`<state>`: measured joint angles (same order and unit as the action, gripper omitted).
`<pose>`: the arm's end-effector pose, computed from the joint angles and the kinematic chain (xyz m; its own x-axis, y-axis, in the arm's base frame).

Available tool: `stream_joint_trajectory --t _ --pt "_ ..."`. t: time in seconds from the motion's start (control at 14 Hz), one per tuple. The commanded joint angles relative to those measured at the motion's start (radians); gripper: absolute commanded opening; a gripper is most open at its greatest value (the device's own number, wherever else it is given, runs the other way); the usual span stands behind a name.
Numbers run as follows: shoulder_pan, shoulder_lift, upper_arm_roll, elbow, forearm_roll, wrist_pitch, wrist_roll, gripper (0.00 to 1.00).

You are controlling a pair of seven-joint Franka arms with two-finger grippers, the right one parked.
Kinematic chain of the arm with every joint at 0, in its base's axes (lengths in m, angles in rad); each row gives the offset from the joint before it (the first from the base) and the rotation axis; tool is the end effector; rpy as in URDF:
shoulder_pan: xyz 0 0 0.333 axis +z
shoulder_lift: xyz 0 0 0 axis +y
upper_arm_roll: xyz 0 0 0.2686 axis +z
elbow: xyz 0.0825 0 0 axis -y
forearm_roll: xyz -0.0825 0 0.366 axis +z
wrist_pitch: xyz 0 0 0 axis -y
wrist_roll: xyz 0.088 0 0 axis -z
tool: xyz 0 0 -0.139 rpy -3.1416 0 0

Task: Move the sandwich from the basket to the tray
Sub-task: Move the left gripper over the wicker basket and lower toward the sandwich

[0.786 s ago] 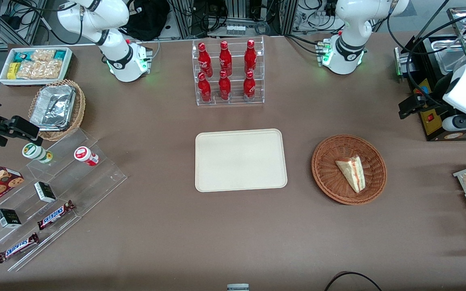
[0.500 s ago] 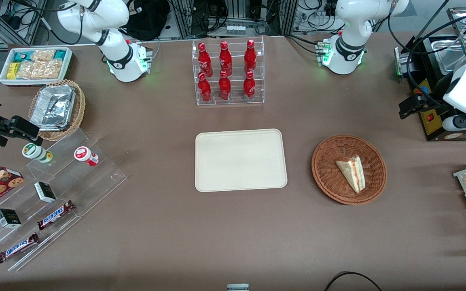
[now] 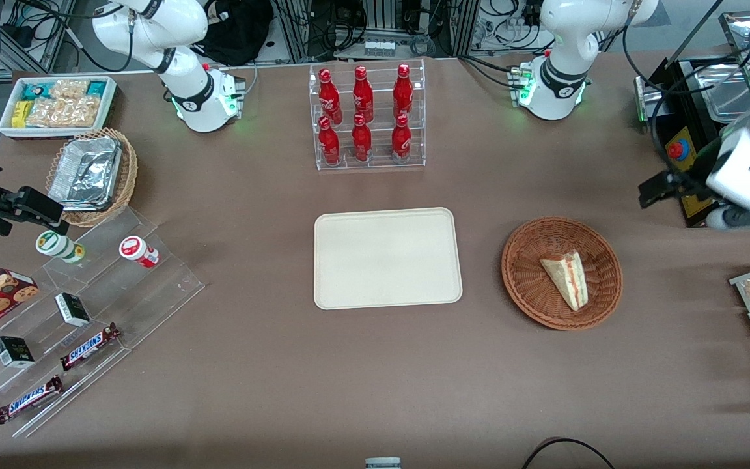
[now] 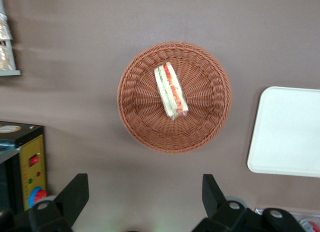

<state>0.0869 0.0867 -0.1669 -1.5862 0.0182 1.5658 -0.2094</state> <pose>0.5491 -0.0388 0.4912 0.9864 0.1287 -0.1026 0.1267 -0.9916 -0.0256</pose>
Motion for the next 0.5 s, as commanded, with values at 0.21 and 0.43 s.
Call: stream_joint_trajectory --t 0.21,0.43 --pt "0.001 0.057 -0.014 -0.240 0.016 0.337 -0.165 1.00" --pt "-0.003 0.053 -0.016 -0.438 0.016 0.583 -0.254 1.00"
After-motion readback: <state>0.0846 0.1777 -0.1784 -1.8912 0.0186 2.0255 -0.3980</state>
